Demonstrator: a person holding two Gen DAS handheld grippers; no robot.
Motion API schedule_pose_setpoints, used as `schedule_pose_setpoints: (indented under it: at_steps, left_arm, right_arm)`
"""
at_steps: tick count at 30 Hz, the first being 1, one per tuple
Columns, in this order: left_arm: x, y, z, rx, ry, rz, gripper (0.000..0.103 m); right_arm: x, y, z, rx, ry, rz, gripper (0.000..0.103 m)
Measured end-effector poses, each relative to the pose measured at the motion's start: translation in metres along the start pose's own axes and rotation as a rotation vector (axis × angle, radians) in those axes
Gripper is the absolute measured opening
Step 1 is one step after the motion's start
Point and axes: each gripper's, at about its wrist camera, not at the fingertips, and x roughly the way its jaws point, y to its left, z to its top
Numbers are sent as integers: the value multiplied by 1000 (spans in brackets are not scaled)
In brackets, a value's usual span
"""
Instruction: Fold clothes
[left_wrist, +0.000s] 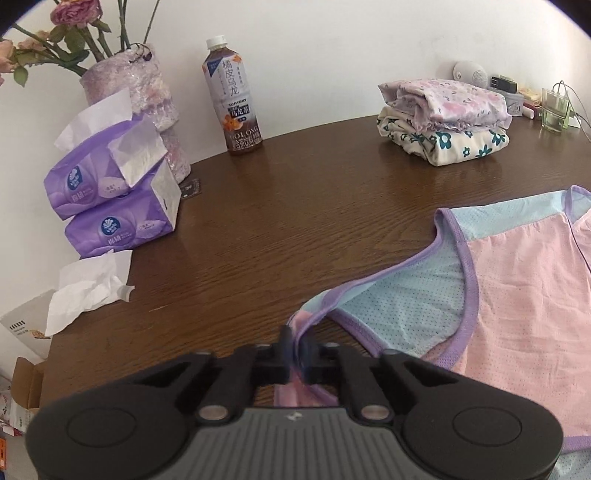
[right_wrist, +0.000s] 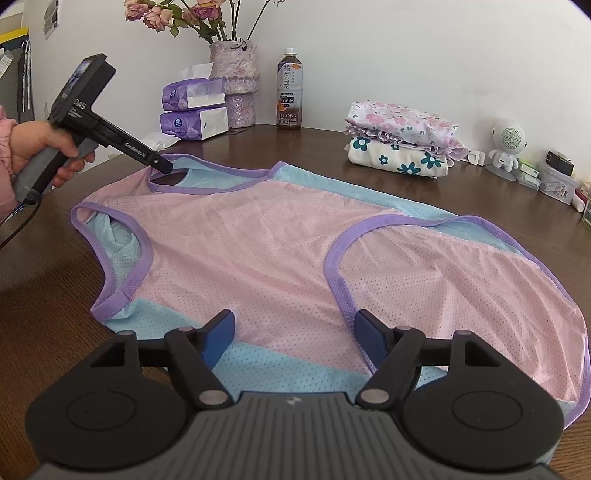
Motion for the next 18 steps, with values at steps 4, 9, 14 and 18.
schedule_pose_setpoints:
  at_steps: [4, 9, 14, 18]
  left_arm:
    - [8, 4, 6, -52, -5, 43, 2]
    - [7, 11, 8, -108, 4, 44, 29]
    - [-37, 15, -6, -145, -96, 34, 65]
    - [-84, 0, -35, -155, -178, -30, 72]
  right_arm:
    - [0, 0, 0, 0, 0, 0, 73]
    - [0, 0, 0, 1, 0, 1, 73]
    - [-1, 1, 0, 1, 1, 3, 74]
    - [0, 1, 0, 0, 0, 2, 75]
